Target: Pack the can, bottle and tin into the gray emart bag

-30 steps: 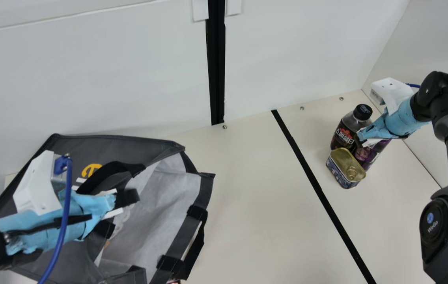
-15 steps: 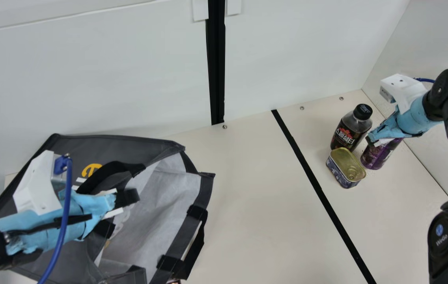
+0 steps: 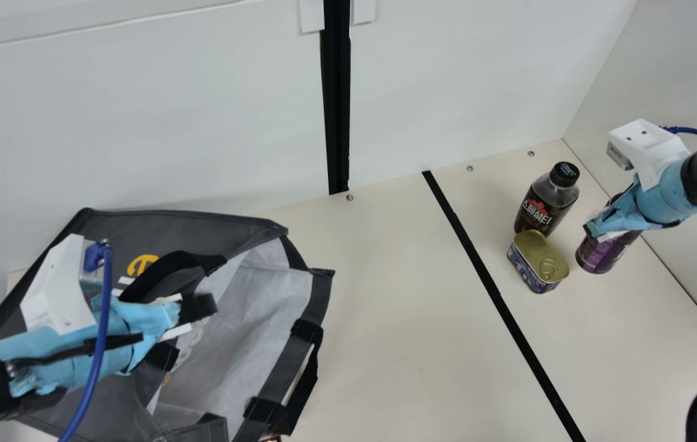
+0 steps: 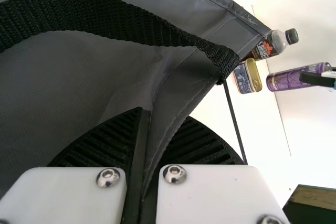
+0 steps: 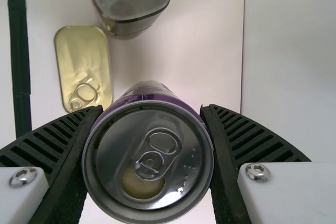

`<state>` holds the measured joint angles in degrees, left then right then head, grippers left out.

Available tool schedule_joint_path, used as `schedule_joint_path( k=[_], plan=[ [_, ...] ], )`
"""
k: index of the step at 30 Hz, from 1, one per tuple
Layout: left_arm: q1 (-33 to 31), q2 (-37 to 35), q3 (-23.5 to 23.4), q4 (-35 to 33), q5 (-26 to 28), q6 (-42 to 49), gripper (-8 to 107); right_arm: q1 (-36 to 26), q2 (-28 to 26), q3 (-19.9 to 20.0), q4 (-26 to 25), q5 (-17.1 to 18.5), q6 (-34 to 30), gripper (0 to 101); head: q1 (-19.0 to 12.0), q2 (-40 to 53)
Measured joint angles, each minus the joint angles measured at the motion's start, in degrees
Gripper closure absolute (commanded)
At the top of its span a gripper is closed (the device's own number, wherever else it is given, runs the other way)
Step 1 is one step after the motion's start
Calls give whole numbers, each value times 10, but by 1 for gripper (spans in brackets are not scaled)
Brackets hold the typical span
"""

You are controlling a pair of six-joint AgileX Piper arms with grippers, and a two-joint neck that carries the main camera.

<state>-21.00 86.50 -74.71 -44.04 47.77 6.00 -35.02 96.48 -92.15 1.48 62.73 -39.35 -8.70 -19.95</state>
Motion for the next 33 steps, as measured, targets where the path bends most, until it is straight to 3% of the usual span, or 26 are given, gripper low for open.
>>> schedule_joint_path(
  k=[19, 33],
  plan=[
    [0, 0, 0, 0, 0, 0, 89, 61, -133, 106, -6, 10, 39, 101, 0, 0],
    [0, 0, 0, 0, 0, 0, 89, 146, -166, 133, -19, 25, 85, 101, 0, 0]
  ],
)
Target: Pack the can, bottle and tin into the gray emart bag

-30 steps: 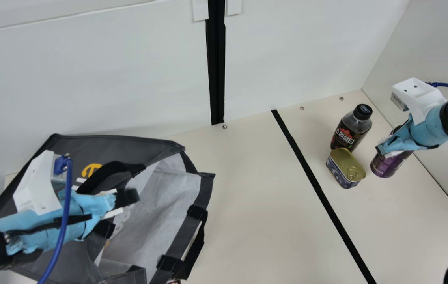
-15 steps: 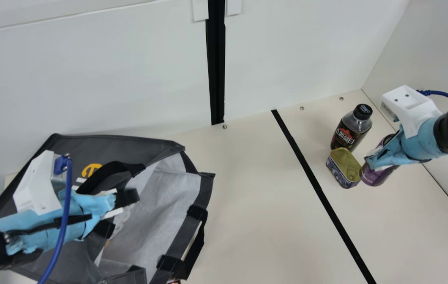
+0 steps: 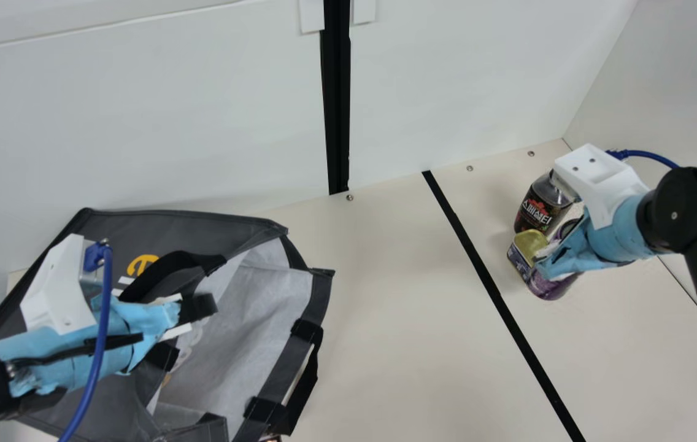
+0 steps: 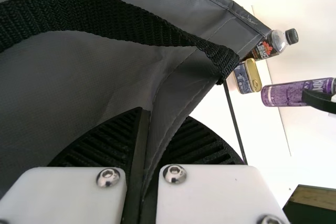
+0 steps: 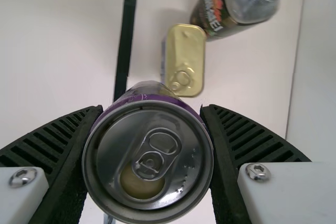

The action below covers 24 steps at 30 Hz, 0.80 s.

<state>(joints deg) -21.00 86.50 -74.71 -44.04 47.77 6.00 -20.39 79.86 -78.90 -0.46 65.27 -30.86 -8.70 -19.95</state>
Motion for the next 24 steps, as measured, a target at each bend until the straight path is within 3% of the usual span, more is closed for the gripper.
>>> schedule_joint_path(
  k=[24],
  plan=[
    [0, 0, 0, 0, 0, 0, 89, 134, 13, -27, 43, 36, 24, 101, 0, 1]
  ],
)
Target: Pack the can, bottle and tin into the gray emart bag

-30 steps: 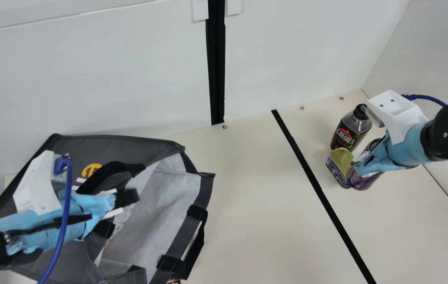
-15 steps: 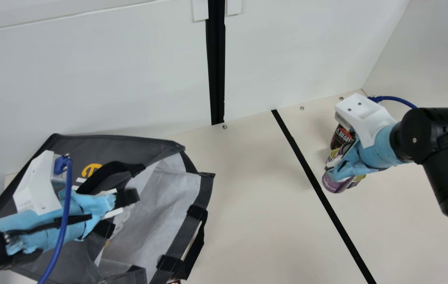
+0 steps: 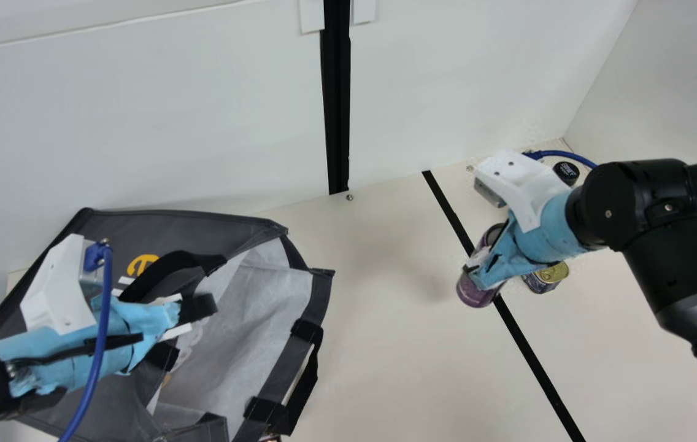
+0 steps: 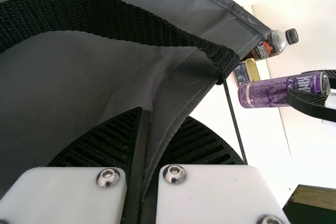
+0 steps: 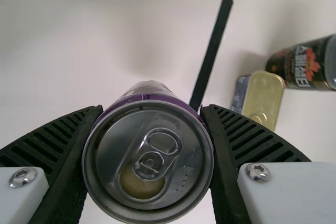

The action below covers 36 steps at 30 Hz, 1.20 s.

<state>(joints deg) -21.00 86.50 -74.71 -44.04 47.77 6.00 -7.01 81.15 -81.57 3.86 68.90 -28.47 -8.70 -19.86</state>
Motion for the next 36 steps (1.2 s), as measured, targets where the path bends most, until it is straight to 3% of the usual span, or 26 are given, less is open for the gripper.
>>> schedule_joint_path(
  k=[13, 36],
  plan=[
    [0, 0, 0, 0, 0, 0, 89, 73, 0, 1, 16, 11, 6, 101, 0, 0],
    [0, 0, 0, 0, 0, 0, 89, 178, -35, 42, 63, 10, 11, 101, 0, -1]
  ],
)
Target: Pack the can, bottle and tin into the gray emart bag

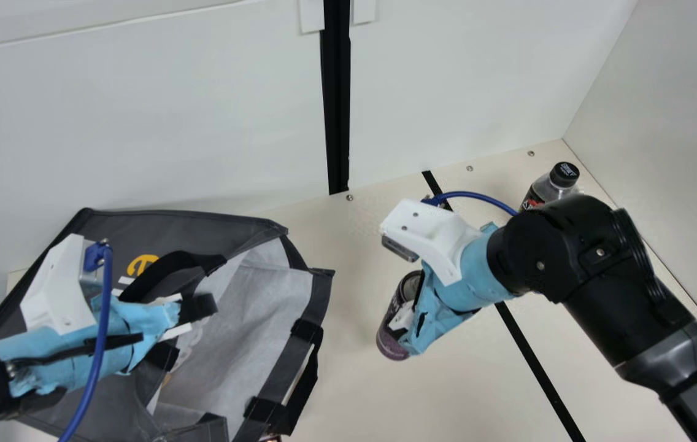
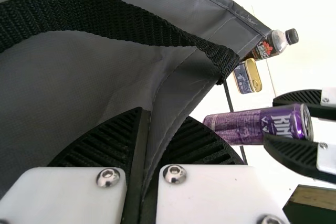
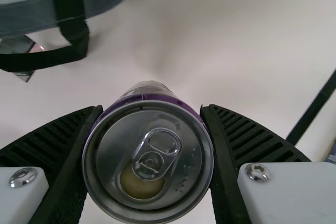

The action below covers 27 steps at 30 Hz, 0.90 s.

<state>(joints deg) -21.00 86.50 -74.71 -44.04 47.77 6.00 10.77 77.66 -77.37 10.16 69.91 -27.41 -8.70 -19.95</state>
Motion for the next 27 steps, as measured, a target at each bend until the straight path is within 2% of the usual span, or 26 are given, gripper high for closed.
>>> schedule_joint_path(
  k=[17, 27],
  plan=[
    [0, 0, 0, 0, 0, 0, 89, 49, -26, 11, 66, 0, 15, 101, 0, 0],
    [0, 0, 0, 0, 0, 0, 89, 56, -41, -13, 104, 1, 1, 101, 0, 0]
  ],
)
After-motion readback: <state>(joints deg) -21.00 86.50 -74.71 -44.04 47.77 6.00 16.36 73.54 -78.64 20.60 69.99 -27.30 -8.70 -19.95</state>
